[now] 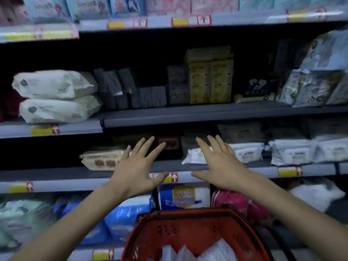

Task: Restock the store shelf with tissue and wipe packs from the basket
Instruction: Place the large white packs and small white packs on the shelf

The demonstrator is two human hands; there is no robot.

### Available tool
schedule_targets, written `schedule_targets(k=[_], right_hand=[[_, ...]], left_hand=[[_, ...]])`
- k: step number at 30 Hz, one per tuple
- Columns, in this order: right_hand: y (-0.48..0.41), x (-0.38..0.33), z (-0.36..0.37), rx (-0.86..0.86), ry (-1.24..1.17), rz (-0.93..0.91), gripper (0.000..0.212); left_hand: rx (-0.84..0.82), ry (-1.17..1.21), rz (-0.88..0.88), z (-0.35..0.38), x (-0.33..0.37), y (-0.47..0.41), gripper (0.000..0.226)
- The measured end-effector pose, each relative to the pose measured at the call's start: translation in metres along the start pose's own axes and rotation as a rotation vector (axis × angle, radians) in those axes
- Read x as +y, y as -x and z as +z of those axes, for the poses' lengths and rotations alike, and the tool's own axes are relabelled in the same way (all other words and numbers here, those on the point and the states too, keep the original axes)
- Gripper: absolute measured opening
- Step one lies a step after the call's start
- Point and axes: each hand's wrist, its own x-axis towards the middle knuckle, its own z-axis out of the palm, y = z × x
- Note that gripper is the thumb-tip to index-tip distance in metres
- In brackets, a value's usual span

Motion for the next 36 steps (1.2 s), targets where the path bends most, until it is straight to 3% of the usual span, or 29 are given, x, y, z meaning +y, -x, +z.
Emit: schedule_targets(k=[7, 13, 20, 23, 27, 32, 36], right_hand=[[0.051, 0.031, 0.096, -0.275, 0.060, -0.015, 0.101], [0.087, 0.041, 0.194, -0.515, 0.074, -0.087, 0.090], [0.123, 0.045, 0.272, -0.841, 0.209, -0.177, 0.052], [0.130, 0.042, 0.285, -0.943, 0.232, -0.244, 0.035], [0.131, 0.045, 0.292, -0.902, 0.248, -0.307, 0.034], [0.134, 0.047, 0.295, -0.874, 0.265, -0.321, 0.034], [0.136, 0.049, 0.295, -0.845, 0.270, -0.321, 0.033]], left_hand=[[-0.153, -0.001, 0.087, 0.104, 0.029, 0.063, 0.088], [-0.397, 0.008, 0.153, 0.189, 0.052, 0.107, 0.087], [-0.861, -0.025, 0.157, 0.260, 0.056, 0.142, 0.098], [-1.130, 0.022, 0.101, 0.269, 0.055, 0.142, 0.119], [-1.167, 0.063, 0.069, 0.282, 0.058, 0.145, 0.101], [-1.245, -0.075, 0.027, 0.303, 0.057, 0.162, 0.127], [-1.255, -0.136, -0.048, 0.309, 0.061, 0.166, 0.132]])
